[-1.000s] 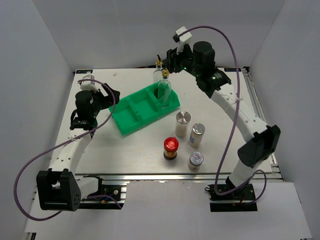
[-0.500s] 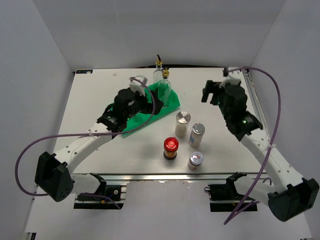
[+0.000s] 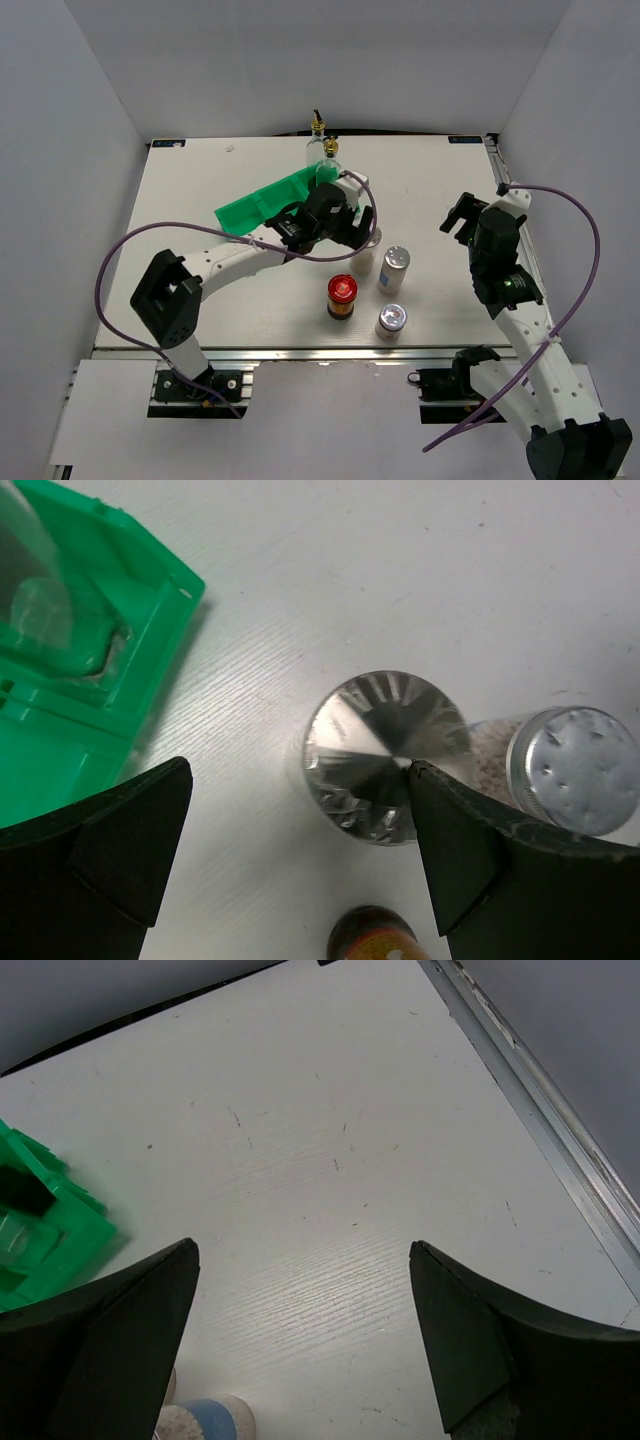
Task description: Organize the condiment bottles
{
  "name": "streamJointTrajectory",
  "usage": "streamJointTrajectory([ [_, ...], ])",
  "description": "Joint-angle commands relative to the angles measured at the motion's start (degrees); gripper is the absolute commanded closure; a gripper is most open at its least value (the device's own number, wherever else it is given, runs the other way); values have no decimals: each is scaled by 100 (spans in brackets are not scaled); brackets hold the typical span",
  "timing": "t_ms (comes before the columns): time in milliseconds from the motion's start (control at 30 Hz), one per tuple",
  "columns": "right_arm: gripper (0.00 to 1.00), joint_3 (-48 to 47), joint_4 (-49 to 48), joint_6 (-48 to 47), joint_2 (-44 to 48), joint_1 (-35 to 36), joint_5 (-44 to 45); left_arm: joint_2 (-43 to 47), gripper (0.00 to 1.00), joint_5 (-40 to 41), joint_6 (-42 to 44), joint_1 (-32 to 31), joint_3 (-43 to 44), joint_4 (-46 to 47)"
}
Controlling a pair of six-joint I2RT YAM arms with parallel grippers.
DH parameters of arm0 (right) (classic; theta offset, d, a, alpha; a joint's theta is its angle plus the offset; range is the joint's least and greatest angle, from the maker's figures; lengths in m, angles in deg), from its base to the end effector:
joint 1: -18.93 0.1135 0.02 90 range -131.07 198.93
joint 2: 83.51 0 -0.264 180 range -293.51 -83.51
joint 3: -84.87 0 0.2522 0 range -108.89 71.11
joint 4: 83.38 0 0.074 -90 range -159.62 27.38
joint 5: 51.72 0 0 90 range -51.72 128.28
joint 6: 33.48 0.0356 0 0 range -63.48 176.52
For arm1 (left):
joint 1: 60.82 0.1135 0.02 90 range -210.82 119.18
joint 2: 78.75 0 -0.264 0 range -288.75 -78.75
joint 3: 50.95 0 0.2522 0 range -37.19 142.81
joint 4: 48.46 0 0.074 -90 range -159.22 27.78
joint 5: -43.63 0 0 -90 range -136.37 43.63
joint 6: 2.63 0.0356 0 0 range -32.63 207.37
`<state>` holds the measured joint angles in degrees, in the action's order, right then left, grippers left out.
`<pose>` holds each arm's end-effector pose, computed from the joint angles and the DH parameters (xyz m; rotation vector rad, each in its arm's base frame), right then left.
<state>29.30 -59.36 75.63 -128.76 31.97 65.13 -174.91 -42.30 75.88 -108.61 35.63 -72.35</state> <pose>0.1839 0.0261 0.3211 0.4211 1.7333 -0.0208 0.2628 -0.2860 0.2736 0.6452 2.1030 -0.5169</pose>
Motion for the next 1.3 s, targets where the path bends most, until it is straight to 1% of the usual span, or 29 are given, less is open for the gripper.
streamJointTrajectory([
  [0, 10, 93, -235, 40, 17, -73, 40, -42, 2, 85, 252, -231, 285, -182],
  [333, 11, 269, -393, -57, 34, -161, 5, -693, 2, 41, 401, -354, 839, -402],
  [467, 11, 278, -402, -66, -10, -170, 4, -816, 2, 41, 437, -398, 997, -524],
  [900, 11, 304, -481, -162, -62, -188, -66, -404, 2, -399, 358, -503, 822, -455],
  [1133, 10, 313, -508, -171, -71, -188, -66, -210, 2, -346, 480, -582, 690, -499],
  [1267, 11, 322, -525, -171, -89, -196, -66, -280, 2, -206, 542, -609, 725, -551],
])
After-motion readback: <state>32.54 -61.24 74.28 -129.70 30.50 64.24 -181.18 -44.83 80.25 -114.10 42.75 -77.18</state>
